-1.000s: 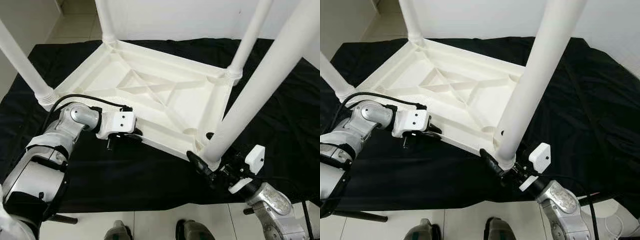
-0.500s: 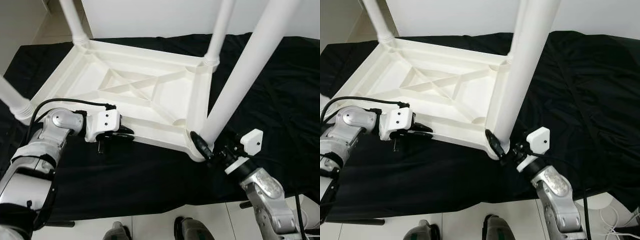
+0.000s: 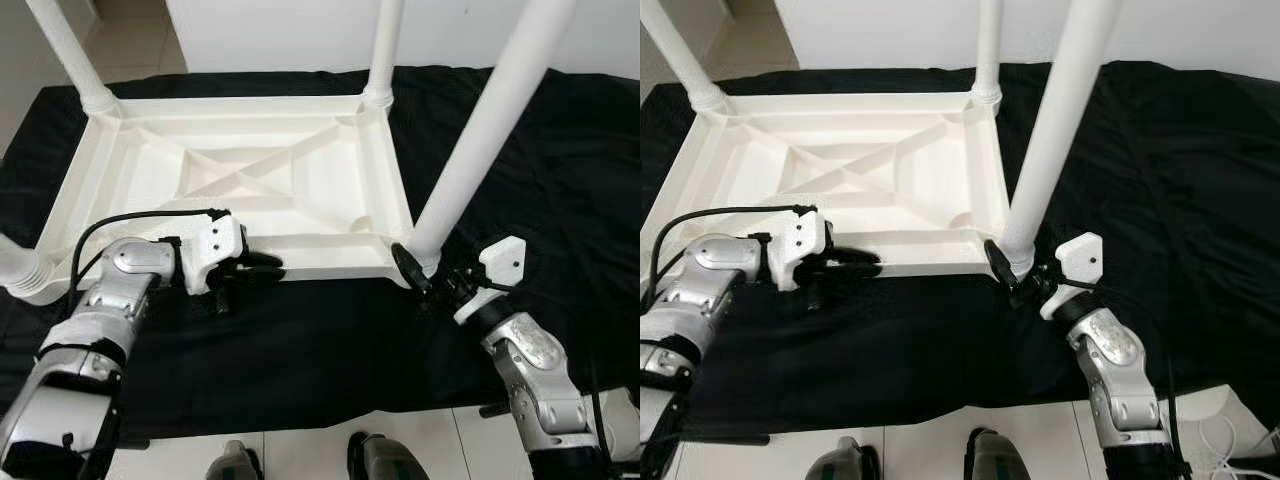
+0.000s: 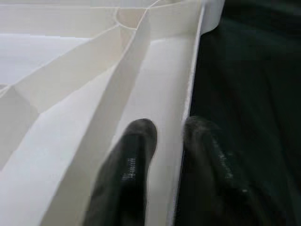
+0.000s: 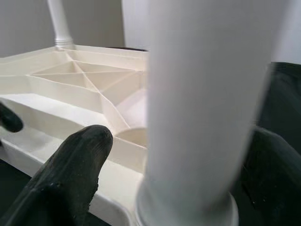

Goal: Building children table

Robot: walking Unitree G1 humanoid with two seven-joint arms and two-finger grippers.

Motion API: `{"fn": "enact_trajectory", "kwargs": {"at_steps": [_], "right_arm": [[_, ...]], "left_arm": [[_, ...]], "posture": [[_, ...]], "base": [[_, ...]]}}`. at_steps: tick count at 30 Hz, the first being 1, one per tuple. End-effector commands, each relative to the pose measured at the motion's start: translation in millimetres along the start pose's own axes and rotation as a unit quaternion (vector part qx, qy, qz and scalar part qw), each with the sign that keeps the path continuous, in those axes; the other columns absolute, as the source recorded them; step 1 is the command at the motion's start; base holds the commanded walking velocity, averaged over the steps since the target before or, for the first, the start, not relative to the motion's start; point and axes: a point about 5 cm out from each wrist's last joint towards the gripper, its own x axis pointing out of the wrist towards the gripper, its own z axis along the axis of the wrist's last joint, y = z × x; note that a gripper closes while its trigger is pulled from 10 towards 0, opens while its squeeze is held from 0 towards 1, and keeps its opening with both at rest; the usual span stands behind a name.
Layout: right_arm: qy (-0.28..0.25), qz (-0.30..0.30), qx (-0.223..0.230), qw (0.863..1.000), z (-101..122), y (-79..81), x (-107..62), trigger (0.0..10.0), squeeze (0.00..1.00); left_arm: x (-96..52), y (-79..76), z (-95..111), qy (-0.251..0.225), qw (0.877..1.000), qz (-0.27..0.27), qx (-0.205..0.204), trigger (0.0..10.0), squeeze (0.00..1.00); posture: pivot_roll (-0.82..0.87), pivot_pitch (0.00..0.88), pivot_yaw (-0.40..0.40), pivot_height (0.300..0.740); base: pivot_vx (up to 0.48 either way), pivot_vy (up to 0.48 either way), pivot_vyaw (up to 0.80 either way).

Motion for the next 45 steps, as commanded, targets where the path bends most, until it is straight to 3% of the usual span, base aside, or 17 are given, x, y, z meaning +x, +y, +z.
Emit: {"fn": "enact_trajectory", "kwargs": {"at_steps": [1, 3, 4, 5, 8, 10, 13, 20, 23, 31, 32, 33, 41, 45], "right_arm": [[0.014, 0.010, 0.001, 1.000, -5, 0.0, 2.9, 10.0, 0.00], [0.014, 0.010, 0.001, 1.000, -5, 0.0, 2.9, 10.0, 0.00], [0.013, 0.017, -0.003, 1.000, -5, -0.7, 8.9, 10.0, 0.00], [0.013, 0.017, -0.003, 1.000, -5, -0.7, 8.9, 10.0, 0.00], [0.014, 0.033, 0.000, 0.999, -7, -4.1, 22.9, 10.0, 0.00], [0.014, 0.033, 0.000, 0.999, -7, -4.1, 22.9, 10.0, 0.00], [0.018, 0.042, -0.011, 0.999, -7, -11.7, 30.9, 10.0, 0.00], [0.028, 0.056, -0.019, 0.998, -5, -23.8, 31.9, 10.0, 0.00], [0.021, 0.075, -0.030, 0.997, -2, -28.7, 34.9, 10.0, 0.00], [0.025, 0.093, -0.023, 0.995, -4, -28.2, 35.8, 10.0, 0.00], [0.028, 0.095, -0.019, 0.995, -5, -27.5, 34.9, 6.3, 0.00], [0.031, 0.098, -0.013, 0.995, -8, -25.1, 33.1, 0.0, 0.00], [0.043, 0.087, 0.012, 0.995, -14, -21.3, 29.5, 0.0, 0.00], [0.066, 0.024, 0.016, 0.997, -20, -21.9, 30.4, 0.0, 0.00]], "left_arm": [[-0.2, -6.6, -6, 0.001, 0.999, 0.029, -0.031, 10.0, 1.00], [-0.2, -6.6, -6, 0.001, 0.999, 0.029, -0.031, 10.0, 1.00], [1.0, -10.5, 5, -0.024, 0.999, 0.025, -0.030, 10.0, 0.00], [1.0, -10.5, 5, -0.024, 0.999, 0.025, -0.030, 10.0, 0.00], [4.3, -20.7, 30, -0.076, 0.996, 0.021, -0.050, 10.0, 0.00], [4.3, -20.7, 30, -0.076, 0.996, 0.021, -0.050, 10.0, 0.00], [13.5, -27.4, 50, -0.108, 0.989, 0.057, -0.089, 10.0, 0.00], [23.5, -38.7, 74, -0.158, 0.978, 0.074, -0.117, 10.0, 0.00], [27.8, -51.5, 79, -0.154, 0.979, 0.075, -0.112, 10.0, 0.00], [32.5, -58.4, 76, -0.131, 0.980, 0.094, -0.119, 10.0, 0.00], [33.8, -59.2, 75, -0.124, 0.979, 0.104, -0.121, 10.0, 0.00], [34.9, -60.3, 73, -0.114, 0.979, 0.111, -0.129, 10.0, 0.00], [39.0, -60.6, 72, -0.095, 0.979, 0.130, -0.122, 10.0, 0.00], [40.1, -61.7, 72, -0.088, 0.976, 0.153, -0.129, 10.0, 0.00]], "posture": [[0.02, 0.131, 0.018, 0.740], [0.02, 0.131, 0.018, 0.740], [0.02, 0.129, 0.016, 0.740], [0.02, 0.129, 0.016, 0.740], [0.03, 0.134, 0.004, 0.740], [0.03, 0.134, 0.004, 0.740], [0.04, 0.131, 0.001, 0.740], [0.03, 0.128, 0.000, 0.740], [0.03, 0.118, -0.001, 0.740], [0.02, 0.089, -0.001, 0.740], [0.01, 0.098, -0.007, 0.740], [0.01, 0.101, -0.009, 0.740], [0.01, 0.106, -0.023, 0.740], [0.02, 0.122, -0.030, 0.740]], "base": [[0.000, 0.000, 0.00], [0.000, 0.000, 0.00], [0.000, 0.000, 0.00], [0.000, 0.000, 0.00], [0.000, 0.000, 0.00], [0.000, 0.000, 0.00], [0.000, 0.000, 0.00], [0.000, 0.000, 0.00], [0.000, 0.000, 0.00], [0.000, 0.000, 0.00], [0.000, 0.000, 0.00], [0.000, 0.000, 0.00], [0.000, 0.000, 0.00], [0.000, 0.000, 0.00]]}}
